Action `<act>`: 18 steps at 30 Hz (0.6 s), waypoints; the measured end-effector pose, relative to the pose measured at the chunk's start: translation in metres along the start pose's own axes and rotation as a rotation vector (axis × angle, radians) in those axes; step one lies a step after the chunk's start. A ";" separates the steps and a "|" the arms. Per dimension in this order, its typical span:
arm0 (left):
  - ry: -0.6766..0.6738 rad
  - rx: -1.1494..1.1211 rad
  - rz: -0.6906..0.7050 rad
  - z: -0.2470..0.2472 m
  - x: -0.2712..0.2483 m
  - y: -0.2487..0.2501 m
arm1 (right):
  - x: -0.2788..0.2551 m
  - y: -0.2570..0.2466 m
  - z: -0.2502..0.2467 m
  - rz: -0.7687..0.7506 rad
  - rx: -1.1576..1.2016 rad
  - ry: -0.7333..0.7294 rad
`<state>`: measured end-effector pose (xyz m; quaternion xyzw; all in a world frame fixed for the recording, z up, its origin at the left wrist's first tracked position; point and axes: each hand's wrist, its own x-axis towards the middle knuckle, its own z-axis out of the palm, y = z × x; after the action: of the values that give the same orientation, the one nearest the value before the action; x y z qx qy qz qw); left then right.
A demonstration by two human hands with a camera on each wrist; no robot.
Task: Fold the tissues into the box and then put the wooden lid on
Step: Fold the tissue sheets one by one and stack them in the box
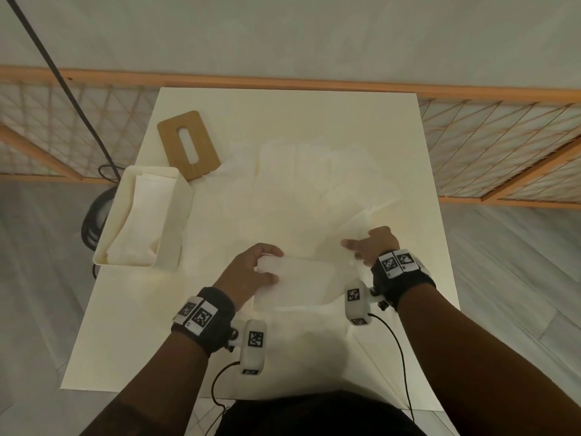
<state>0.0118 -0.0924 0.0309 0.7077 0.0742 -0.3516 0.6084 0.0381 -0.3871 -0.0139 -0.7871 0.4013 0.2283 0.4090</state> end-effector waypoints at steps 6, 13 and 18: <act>-0.148 -0.100 0.097 0.007 -0.008 0.026 | -0.001 -0.016 -0.023 -0.115 -0.148 0.011; -0.096 -0.171 -0.053 0.008 0.000 -0.002 | 0.007 -0.027 -0.071 -0.072 0.255 0.093; 0.063 0.343 -0.059 0.012 0.000 -0.035 | 0.007 -0.031 -0.088 -0.122 0.400 0.192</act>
<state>-0.0116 -0.0949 0.0028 0.8094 0.0528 -0.3542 0.4654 0.0702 -0.4525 0.0450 -0.7312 0.4276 0.0430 0.5298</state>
